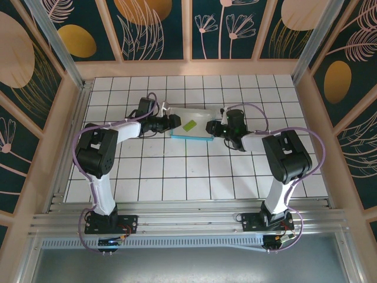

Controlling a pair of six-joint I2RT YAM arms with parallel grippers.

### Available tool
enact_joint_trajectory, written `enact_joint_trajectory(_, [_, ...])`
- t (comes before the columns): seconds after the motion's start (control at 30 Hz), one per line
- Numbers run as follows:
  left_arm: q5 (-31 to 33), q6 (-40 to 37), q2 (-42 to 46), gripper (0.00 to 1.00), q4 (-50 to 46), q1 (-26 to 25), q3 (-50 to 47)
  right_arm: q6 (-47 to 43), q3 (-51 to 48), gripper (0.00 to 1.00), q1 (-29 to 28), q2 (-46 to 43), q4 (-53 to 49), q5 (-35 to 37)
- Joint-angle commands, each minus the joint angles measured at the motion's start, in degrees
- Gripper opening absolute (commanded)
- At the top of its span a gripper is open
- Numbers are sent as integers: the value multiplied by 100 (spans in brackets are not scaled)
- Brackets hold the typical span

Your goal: Fold the paper box

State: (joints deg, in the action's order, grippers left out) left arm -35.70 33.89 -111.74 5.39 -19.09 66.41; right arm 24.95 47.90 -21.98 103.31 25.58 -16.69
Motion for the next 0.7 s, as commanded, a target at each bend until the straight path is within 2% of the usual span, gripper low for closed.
enact_joint_trajectory(0.0, [-102,-93,292,62,136,-32,-141,-43,-106,42,-70,-267,270,69])
enact_joint_trajectory(0.3, [-86,-35,978,62,325,-42,-571,83,-520,54,-145,-966,378,4])
enact_joint_trajectory(0.43, [-38,28,1716,62,342,-49,-859,244,-1004,57,-141,-1928,245,-26])
enact_joint_trajectory(0.57, [188,50,2465,62,-20,-42,-809,224,-1156,60,-145,-3125,-557,139])
enact_joint_trajectory(0.67, [825,12,2690,58,-711,-33,-247,214,-796,69,-61,-3742,-1191,321])
